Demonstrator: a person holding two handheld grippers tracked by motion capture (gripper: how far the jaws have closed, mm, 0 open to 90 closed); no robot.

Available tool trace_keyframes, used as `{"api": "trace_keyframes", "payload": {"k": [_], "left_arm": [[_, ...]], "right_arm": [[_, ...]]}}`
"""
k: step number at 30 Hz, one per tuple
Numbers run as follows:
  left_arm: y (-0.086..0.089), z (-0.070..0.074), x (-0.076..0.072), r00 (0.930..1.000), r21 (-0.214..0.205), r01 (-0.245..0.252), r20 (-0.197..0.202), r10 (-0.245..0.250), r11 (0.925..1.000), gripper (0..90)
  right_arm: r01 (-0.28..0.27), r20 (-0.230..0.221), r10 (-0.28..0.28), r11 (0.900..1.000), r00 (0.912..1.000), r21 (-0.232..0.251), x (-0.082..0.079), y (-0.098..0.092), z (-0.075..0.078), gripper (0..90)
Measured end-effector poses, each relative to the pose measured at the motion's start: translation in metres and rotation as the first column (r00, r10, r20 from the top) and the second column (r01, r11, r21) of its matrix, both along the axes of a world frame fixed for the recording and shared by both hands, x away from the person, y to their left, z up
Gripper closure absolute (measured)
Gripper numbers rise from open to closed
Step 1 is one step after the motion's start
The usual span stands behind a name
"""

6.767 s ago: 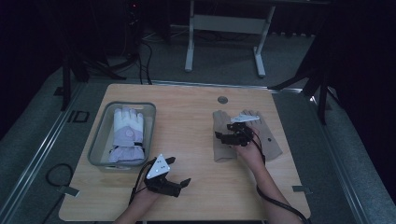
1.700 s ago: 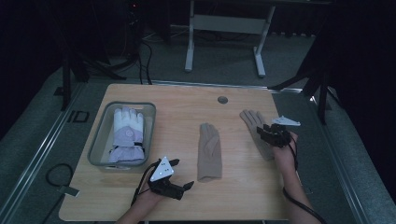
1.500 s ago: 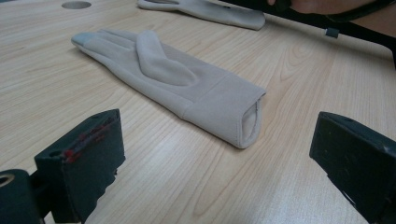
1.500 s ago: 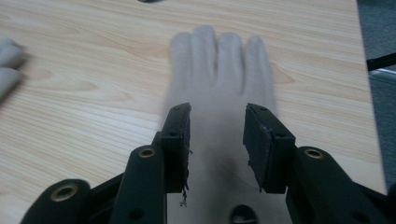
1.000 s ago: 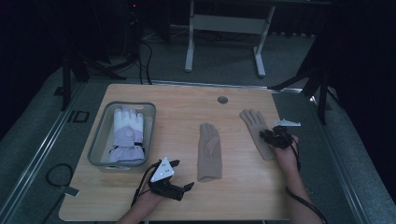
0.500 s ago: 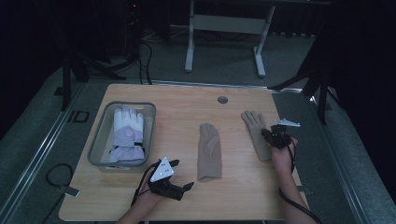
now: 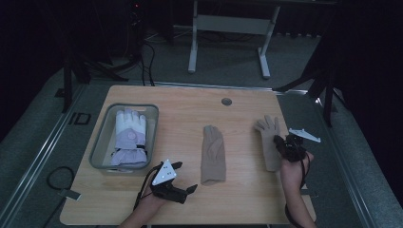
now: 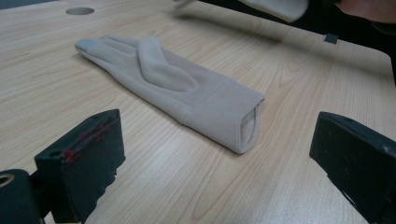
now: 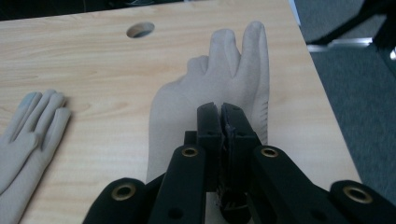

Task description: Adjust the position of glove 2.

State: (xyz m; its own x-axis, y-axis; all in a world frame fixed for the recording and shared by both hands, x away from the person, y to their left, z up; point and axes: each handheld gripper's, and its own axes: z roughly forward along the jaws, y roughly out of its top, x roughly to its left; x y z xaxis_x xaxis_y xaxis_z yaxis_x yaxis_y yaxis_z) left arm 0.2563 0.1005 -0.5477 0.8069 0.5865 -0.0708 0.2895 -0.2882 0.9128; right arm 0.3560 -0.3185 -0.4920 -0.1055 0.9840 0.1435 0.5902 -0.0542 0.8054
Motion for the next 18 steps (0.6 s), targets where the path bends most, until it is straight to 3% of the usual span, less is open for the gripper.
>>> {"api": "trace_keyframes", "payload": {"k": [4,11,18], "left_arm": [[0.000,0.001,0.000,1.0000,-0.005,-0.001,0.002,0.001,1.0000,3.1],[-0.001,0.001,0.000,1.0000,-0.004,-0.001,0.002,0.001,1.0000,3.1],[-0.001,0.001,0.000,1.0000,-0.004,0.001,0.005,-0.001,1.0000,3.1]], "right_arm": [[-0.006,-0.035,0.004,0.9993,0.9994,-0.038,-0.011,0.003,-0.008,86.8],[-0.009,-0.064,0.007,0.9994,0.9979,-0.034,-0.022,0.007,-0.022,86.8],[-0.033,-0.112,0.027,0.9984,0.9933,-0.047,-0.030,0.016,-0.046,86.2]]}}
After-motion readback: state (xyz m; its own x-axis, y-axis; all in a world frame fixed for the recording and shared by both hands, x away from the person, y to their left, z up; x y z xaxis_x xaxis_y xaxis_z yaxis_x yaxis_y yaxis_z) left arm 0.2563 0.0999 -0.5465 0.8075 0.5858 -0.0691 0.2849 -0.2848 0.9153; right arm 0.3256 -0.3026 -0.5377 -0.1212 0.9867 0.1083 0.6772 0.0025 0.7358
